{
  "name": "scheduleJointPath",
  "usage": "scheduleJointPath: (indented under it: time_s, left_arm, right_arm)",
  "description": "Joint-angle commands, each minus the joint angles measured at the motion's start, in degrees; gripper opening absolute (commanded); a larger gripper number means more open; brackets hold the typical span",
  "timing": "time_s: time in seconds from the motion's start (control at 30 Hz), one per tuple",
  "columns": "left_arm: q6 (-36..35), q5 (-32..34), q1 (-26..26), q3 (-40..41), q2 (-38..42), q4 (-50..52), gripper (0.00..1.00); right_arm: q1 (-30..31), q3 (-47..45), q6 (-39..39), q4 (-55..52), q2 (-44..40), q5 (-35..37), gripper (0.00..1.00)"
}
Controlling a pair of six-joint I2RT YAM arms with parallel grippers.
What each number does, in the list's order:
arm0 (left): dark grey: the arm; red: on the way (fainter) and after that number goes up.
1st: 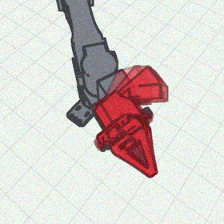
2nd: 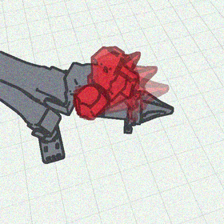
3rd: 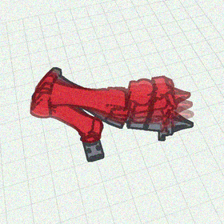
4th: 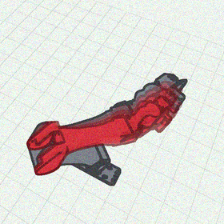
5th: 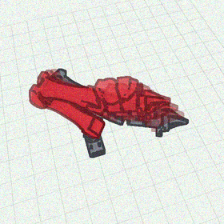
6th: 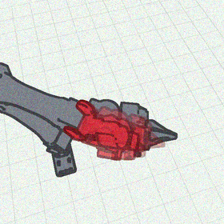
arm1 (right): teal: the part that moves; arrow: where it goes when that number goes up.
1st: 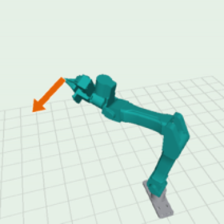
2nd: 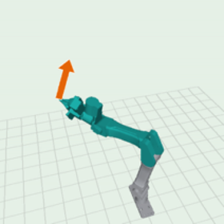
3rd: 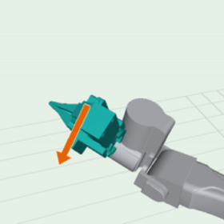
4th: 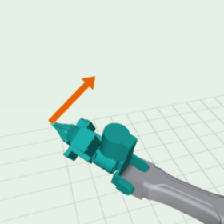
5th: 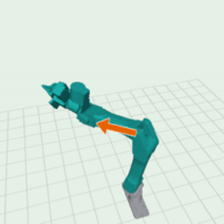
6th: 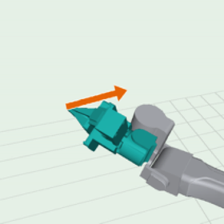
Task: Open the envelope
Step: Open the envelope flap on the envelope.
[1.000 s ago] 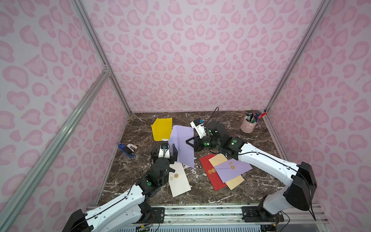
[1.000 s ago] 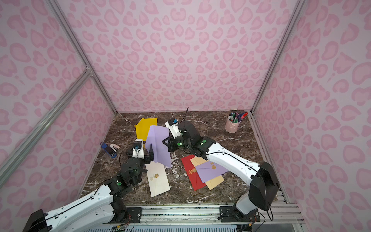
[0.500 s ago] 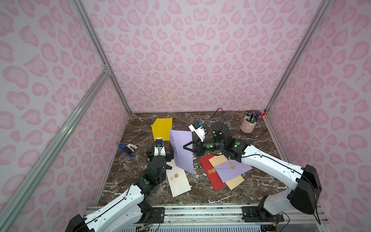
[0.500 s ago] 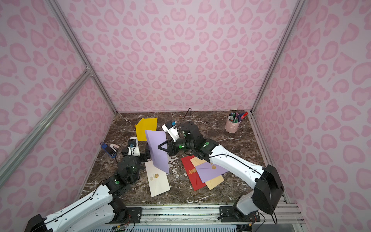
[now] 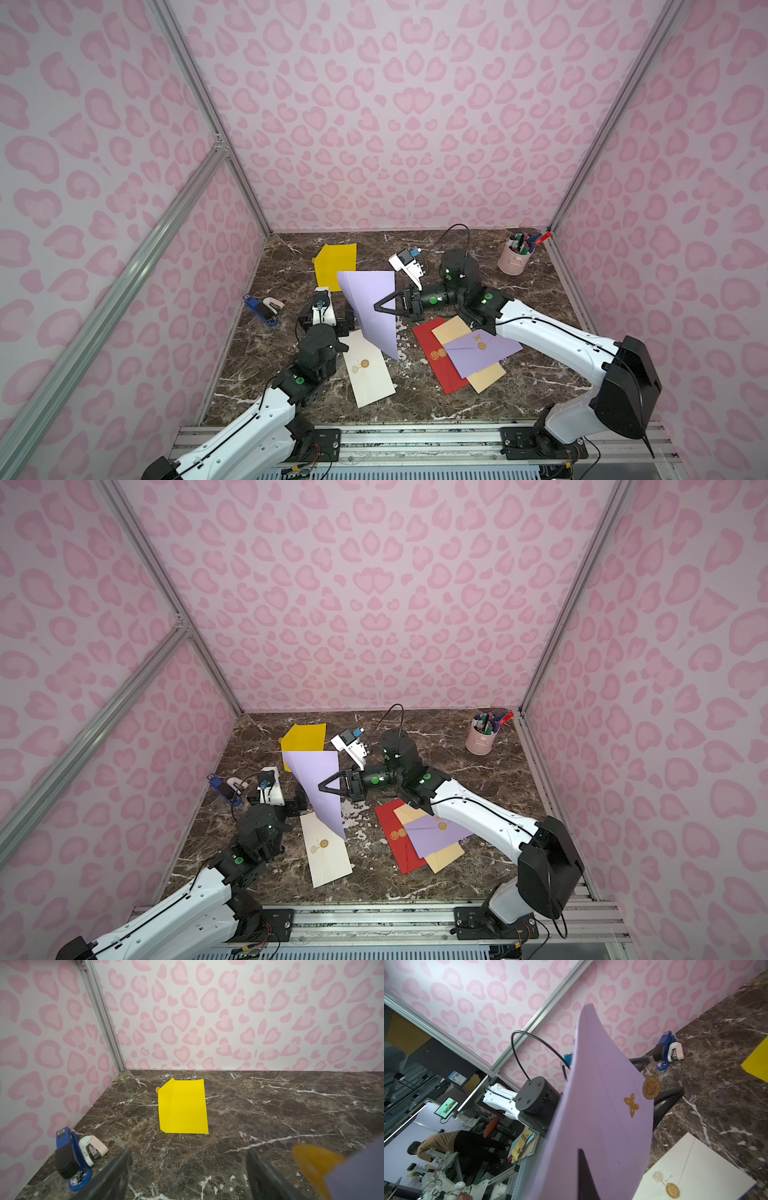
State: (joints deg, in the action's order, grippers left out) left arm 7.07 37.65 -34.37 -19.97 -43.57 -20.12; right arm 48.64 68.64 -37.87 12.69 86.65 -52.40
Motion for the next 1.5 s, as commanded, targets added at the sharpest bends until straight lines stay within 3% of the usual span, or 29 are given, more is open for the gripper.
scheduleJointPath:
  time_s: [0.0, 0.47, 0.83, 0.93, 1.2, 1.33, 1.47]
  left_arm:
    - [0.3, -4.7, 0.8, 0.4, 0.2, -3.4, 0.88]
    - [0.9, -5.5, 1.9, 0.7, -0.5, -3.3, 0.88]
    - [2.3, -6.4, 1.9, 0.9, 2.6, -0.8, 0.88]
    - [4.1, -10.8, 2.0, 0.6, 5.6, 0.7, 0.88]
    - [9.9, -30.2, 2.0, 5.1, 20.1, 2.0, 0.91]
    - [10.7, -34.9, 2.0, 5.9, 24.1, 2.4, 0.94]
    - [11.5, -37.0, 2.0, 6.0, 22.7, 0.7, 0.94]
  right_arm:
    - [0.0, -0.3, -2.9, 5.9, 0.4, -4.2, 0.00]
    - [-1.4, -0.3, -5.6, 8.2, 0.6, -5.3, 0.00]
    - [-7.9, 4.4, -0.7, -0.7, 0.2, -4.2, 0.00]
    - [-9.4, 5.4, 0.5, -3.0, 0.5, -3.2, 0.00]
    - [-16.0, 3.0, -0.7, -0.8, 0.5, -4.6, 0.00]
    - [-16.7, 3.1, -0.8, -0.6, 1.3, -5.3, 0.00]
    - [-16.8, 3.1, -1.7, 0.7, 1.6, -6.1, 0.00]
